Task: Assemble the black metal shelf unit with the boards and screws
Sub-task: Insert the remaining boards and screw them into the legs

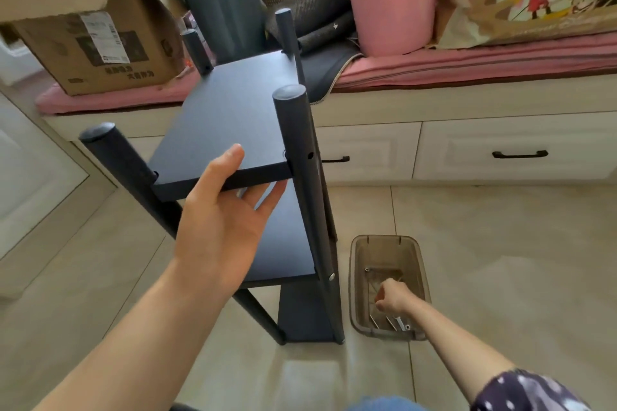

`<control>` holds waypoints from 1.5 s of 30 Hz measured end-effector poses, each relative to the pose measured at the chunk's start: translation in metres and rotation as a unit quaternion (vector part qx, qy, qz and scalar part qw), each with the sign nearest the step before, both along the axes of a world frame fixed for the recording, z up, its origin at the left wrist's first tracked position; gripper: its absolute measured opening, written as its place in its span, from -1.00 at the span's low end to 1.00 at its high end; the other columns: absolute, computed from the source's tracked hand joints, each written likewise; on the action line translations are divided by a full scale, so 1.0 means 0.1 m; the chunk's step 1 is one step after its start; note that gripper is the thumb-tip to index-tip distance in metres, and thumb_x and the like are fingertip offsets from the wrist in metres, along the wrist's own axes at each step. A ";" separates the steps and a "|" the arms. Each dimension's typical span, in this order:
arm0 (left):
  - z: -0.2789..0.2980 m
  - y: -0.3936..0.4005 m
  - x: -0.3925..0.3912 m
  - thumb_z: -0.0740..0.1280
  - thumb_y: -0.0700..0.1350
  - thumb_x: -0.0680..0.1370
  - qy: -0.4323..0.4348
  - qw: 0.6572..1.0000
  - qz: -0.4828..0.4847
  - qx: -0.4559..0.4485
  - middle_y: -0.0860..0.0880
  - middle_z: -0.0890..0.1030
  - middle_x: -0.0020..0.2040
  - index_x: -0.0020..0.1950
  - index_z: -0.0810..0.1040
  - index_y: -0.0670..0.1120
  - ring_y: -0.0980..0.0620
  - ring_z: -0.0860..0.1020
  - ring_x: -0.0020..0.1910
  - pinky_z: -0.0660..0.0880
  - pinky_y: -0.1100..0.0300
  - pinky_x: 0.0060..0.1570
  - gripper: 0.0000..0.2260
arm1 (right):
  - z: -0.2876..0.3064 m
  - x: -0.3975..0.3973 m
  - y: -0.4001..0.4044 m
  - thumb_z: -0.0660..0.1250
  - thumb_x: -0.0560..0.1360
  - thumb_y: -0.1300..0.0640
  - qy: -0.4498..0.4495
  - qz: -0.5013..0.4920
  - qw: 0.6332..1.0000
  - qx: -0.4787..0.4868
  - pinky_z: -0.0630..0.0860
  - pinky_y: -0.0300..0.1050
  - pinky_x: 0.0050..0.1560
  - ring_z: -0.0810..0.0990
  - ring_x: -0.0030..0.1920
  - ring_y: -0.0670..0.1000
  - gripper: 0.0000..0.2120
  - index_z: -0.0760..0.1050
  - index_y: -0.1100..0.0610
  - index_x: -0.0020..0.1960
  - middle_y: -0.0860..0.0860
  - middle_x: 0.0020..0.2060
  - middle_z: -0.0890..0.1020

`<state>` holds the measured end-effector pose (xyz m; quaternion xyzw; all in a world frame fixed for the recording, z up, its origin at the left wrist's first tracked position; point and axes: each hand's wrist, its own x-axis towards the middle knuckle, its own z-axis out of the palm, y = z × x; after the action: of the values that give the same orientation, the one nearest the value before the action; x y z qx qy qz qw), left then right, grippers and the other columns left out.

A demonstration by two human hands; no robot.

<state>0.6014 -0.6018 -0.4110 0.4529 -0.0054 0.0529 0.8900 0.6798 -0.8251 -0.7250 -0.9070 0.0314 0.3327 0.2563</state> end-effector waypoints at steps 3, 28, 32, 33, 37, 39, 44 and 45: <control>-0.04 -0.02 0.00 0.34 -0.06 0.58 -0.006 0.999 -0.012 0.042 -0.05 0.68 0.15 -0.01 0.68 -0.03 -0.15 0.60 0.28 0.57 -0.01 0.19 -0.87 | -0.25 0.01 0.04 0.37 0.54 0.17 0.016 0.013 0.999 -0.029 0.47 -0.18 0.02 0.58 0.20 0.11 -0.65 0.47 0.28 0.28 0.18 0.20 0.60; -0.05 -0.12 0.04 0.42 0.03 0.46 0.007 0.993 -0.023 0.114 -0.14 0.69 0.15 0.40 0.44 -0.27 -0.20 0.64 0.20 0.59 0.02 0.18 -0.40 | -0.40 0.03 0.16 0.37 0.55 0.05 0.004 0.044 0.997 -0.063 0.55 -0.10 0.07 0.61 0.08 0.07 -0.69 0.47 0.20 0.21 0.09 0.10 0.59; -0.05 -0.10 0.07 0.43 0.01 0.49 0.016 0.990 -0.049 0.134 -0.11 0.70 0.14 0.28 0.56 -0.19 -0.13 0.65 0.20 0.56 0.06 0.23 -0.56 | 0.08 0.01 0.16 0.38 0.54 0.11 -0.038 -0.009 0.999 0.015 0.62 -0.06 0.01 0.66 -0.12 0.05 -0.85 0.47 0.16 -0.12 0.11 -0.12 0.65; -0.05 -0.08 0.08 0.43 0.03 0.45 0.017 0.989 -0.061 0.135 -0.11 0.70 0.16 0.21 0.62 -0.16 -0.12 0.64 0.21 0.56 0.08 0.23 -0.60 | 0.23 -0.01 0.16 0.38 0.54 0.12 -0.054 -0.014 0.998 0.029 0.63 -0.08 -0.02 0.67 -0.14 0.05 -0.84 0.47 0.15 -0.16 0.11 -0.14 0.66; -0.05 -0.04 0.07 0.50 -0.02 0.39 0.007 0.987 -0.075 0.143 -0.19 0.65 0.23 0.33 0.55 -0.24 -0.14 0.63 0.23 0.58 0.05 0.21 -0.43 | 0.97 -0.13 0.17 0.41 0.48 0.18 -0.127 -0.019 0.987 0.095 0.46 -0.33 -0.33 0.64 -0.25 -0.04 -0.84 0.46 0.09 -0.22 0.04 -0.25 0.64; -0.06 -0.02 0.06 0.49 -0.10 0.43 -0.013 0.988 -0.069 0.139 -0.21 0.64 0.24 0.37 0.50 -0.25 -0.18 0.62 0.24 0.57 -0.01 0.22 -0.45 | 1.43 -0.22 0.18 0.42 0.45 0.15 -0.160 -0.019 0.979 0.128 0.42 -0.36 -0.37 0.59 -0.29 -0.10 -0.86 0.48 0.07 -0.22 -0.02 -0.29 0.61; -0.07 -0.01 0.03 0.46 -0.14 0.45 -0.022 0.988 -0.067 0.139 -0.17 0.65 0.23 0.40 0.48 -0.19 -0.15 0.63 0.23 0.59 0.01 0.19 -0.47 | 2.68 -0.55 0.25 0.38 0.47 0.19 -0.254 -0.078 0.924 0.276 0.49 -0.29 -0.35 0.58 -0.40 -0.16 -0.95 0.56 0.12 -0.17 -0.04 -0.39 0.66; -0.06 0.00 0.03 0.46 -0.12 0.44 -0.021 0.987 -0.068 0.145 -0.15 0.65 0.23 0.40 0.48 -0.17 -0.14 0.63 0.24 0.58 -0.01 0.21 -0.46 | 2.93 -0.64 0.27 0.36 0.47 0.20 -0.268 -0.085 0.908 0.311 0.51 -0.30 -0.36 0.57 -0.41 -0.14 -0.95 0.56 0.13 -0.17 -0.04 -0.40 0.66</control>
<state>0.6043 -0.6018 -0.4170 0.5741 -0.0622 0.0001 0.8164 0.6154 -0.7980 -0.4323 -0.8305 -0.0664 0.0467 0.5511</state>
